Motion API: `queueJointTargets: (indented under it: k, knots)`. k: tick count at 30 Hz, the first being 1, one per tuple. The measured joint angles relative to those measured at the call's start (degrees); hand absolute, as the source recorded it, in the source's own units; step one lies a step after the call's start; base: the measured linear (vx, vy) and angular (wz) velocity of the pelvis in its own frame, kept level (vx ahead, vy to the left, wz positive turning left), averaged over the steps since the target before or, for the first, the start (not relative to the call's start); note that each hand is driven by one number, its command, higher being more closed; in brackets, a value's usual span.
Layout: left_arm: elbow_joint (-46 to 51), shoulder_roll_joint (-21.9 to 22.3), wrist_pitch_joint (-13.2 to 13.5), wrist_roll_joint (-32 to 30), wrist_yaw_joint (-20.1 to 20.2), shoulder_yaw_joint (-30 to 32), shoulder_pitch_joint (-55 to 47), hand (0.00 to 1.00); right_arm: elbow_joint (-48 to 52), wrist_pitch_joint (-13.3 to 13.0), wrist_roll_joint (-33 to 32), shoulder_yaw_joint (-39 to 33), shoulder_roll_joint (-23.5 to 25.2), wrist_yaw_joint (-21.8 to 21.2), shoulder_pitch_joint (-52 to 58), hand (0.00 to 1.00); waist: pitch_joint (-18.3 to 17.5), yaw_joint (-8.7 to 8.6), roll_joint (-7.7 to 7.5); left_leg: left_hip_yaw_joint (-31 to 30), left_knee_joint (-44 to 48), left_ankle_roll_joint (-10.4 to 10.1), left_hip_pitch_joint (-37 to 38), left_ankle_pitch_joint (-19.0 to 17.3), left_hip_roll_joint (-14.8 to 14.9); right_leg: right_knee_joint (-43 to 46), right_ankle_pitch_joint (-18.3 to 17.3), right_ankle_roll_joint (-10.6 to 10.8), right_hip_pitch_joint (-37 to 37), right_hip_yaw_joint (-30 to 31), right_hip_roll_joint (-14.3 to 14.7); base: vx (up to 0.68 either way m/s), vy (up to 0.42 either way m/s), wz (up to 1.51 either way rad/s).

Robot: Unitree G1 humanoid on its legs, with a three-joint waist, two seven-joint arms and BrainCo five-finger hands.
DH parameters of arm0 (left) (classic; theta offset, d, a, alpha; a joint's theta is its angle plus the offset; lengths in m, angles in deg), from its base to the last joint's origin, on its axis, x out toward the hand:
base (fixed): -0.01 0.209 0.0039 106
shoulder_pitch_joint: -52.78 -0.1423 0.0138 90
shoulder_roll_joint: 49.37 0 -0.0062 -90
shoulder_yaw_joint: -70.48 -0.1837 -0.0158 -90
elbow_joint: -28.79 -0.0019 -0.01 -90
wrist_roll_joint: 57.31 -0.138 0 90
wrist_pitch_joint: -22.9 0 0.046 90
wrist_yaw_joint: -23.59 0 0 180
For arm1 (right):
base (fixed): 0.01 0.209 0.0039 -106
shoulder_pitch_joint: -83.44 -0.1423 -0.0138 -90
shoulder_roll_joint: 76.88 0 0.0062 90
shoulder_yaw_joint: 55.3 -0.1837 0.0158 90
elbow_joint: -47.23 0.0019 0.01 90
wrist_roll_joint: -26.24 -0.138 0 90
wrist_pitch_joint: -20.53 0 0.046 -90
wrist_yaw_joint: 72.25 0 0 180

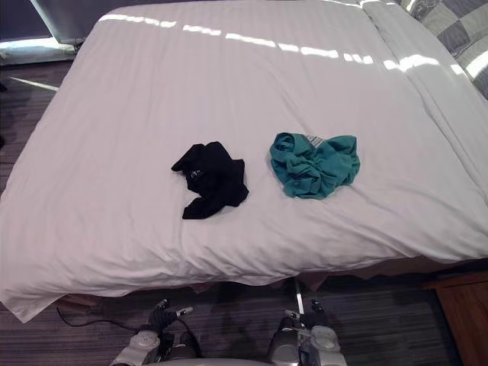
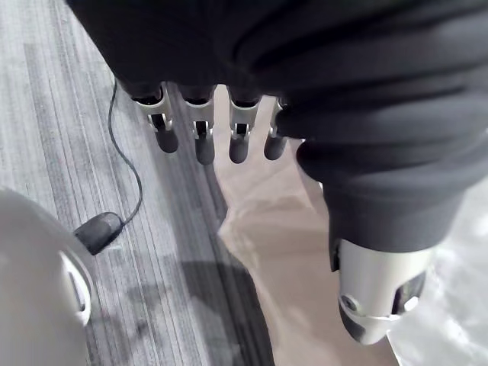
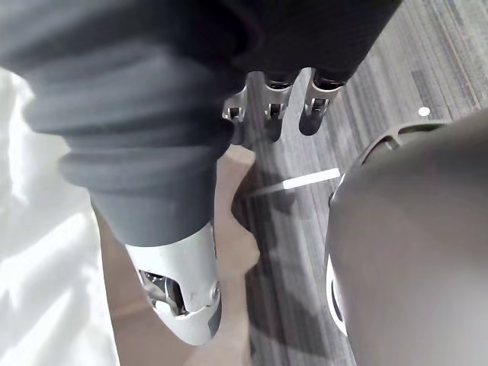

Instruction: Tidy the bed and pick cloth on bed and put in laundry

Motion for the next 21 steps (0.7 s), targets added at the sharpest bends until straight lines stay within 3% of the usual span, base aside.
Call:
queueJointTargets:
  k: [3, 7, 11, 13, 15, 18, 21]
  knots:
    - [0.0, 0.4, 0.0, 0.2, -0.1, 5.1, -2.0, 0.0, -1.7, 0.1, -1.8, -4.8, -0.3, 0.5, 0.0, 0.0, -0.2, 0.31, 0.34, 3.0, -2.0, -0.4, 1.5, 1.1, 0.0, -2.0, 1.3, -0.2, 0.2, 2.1, 1.3, 0.0, 0.014, -0.33]
    - [0.0, 0.2, 0.0, 3.2, -0.5, 18.0, -3.1, 0.0, -4.3, 0.1, -8.2, -15.3, -0.4, 3.5, 2.0, 0.0, -0.5, 1.33, 0.57, 4.5, -2.6, -1.2, 2.1, 1.9, -0.7, -4.6, 3.3, 0.0, 0.3, 3.8, 1.4, 0.0, 0.037, -0.22]
    - [0.0, -3.6, -0.1, 6.8, -2.4, 37.1, -4.0, 0.0, -4.9, 0.2, -13.9, -27.0, -0.7, 6.4, 5.6, 0.0, -0.9, 1.37, 0.78, 4.4, -2.6, -2.2, 2.3, 2.7, -1.1, -6.6, 4.3, 0.1, 1.6, 4.1, 1.4, -0.03, 0.023, -0.02]
    - [-0.5, -7.9, -0.3, 9.6, -4.2, 51.3, -5.0, 0.0, -4.0, 0.2, -14.5, -33.3, -2.1, 8.1, 8.0, 0.0, -2.8, 1.32, 1.21, 4.4, -3.1, -2.6, 3.0, 3.0, -1.2, -8.5, 4.6, -0.1, 2.7, 3.7, 1.6, 0.01, 0.007, 0.06]
    - [-0.7, -11.5, -0.8, 11.1, -5.8, 58.5, -5.6, 0.0, -1.0, 0.2, -14.5, -37.2, -4.3, 9.4, 9.0, 0.0, -4.2, 1.28, 2.16, 4.3, -3.8, -2.6, 3.0, 2.9, -1.6, -10.7, 5.3, 0.0, 3.8, 3.2, 1.7, -0.02, 0.016, 0.09]
    - [1.0, -17.1, -1.0, 11.5, -8.7, 60.6, -5.5, 0.0, 5.3, 0.0, -13.6, -41.5, -8.2, 12.1, 8.7, 0.0, -5.8, 1.24, 2.95, 4.0, -4.7, -2.3, 2.7, 2.8, -2.2, -14.0, 7.0, 0.0, 4.6, 2.8, 1.8, -0.04, 0.03, 0.13]
    - [13.6, -19.6, -0.9, 11.4, -11.8, 57.7, -4.8, 0.0, 18.5, -0.1, -11.1, -42.4, -9.8, 14.2, 7.9, 0.0, -6.0, 1.54, 3.12, 3.1, -4.7, -0.4, 1.4, 0.3, -2.3, -17.0, 9.2, 0.4, 5.5, 2.5, 2.5, -0.1, 0.025, 0.2]
